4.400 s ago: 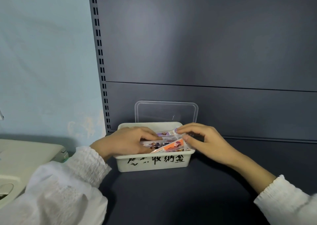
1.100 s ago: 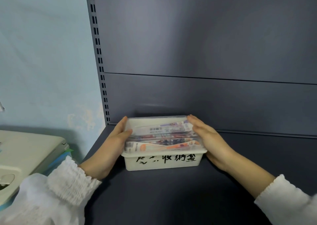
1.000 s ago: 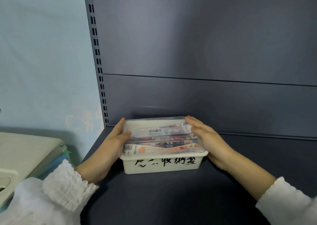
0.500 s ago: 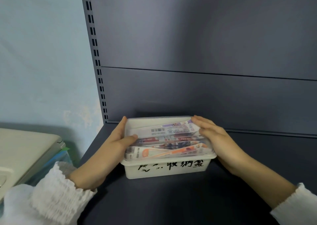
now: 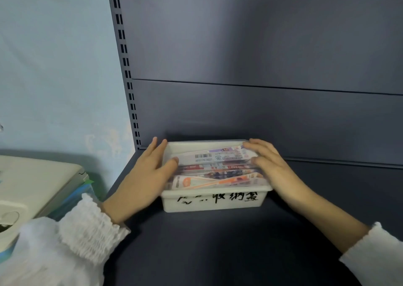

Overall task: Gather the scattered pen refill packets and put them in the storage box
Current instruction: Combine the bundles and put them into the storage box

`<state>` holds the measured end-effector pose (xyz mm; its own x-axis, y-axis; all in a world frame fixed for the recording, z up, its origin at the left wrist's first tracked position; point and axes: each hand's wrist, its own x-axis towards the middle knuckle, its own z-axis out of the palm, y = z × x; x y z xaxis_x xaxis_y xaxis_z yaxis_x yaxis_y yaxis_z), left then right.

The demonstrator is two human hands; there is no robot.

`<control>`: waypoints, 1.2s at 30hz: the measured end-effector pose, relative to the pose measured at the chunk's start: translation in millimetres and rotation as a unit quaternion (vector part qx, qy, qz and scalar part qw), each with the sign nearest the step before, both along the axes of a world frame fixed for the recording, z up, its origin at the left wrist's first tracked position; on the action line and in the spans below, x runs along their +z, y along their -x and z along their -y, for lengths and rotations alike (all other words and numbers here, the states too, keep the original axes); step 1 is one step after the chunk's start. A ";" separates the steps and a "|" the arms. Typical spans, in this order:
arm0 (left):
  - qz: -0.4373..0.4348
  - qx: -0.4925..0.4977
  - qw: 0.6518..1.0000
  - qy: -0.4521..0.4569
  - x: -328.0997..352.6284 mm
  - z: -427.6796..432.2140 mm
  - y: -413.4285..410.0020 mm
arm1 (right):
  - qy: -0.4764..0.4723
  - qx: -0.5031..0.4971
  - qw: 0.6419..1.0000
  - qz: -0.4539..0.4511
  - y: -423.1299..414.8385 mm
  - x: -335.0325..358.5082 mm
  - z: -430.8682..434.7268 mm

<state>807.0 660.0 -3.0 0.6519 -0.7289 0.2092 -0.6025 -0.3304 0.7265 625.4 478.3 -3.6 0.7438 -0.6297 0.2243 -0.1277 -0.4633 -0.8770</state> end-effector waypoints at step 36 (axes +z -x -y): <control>-0.323 0.073 0.939 0.095 5.3 48.4 -38.4 | -0.338 -0.112 0.934 0.023 -33.9 9.5 44.8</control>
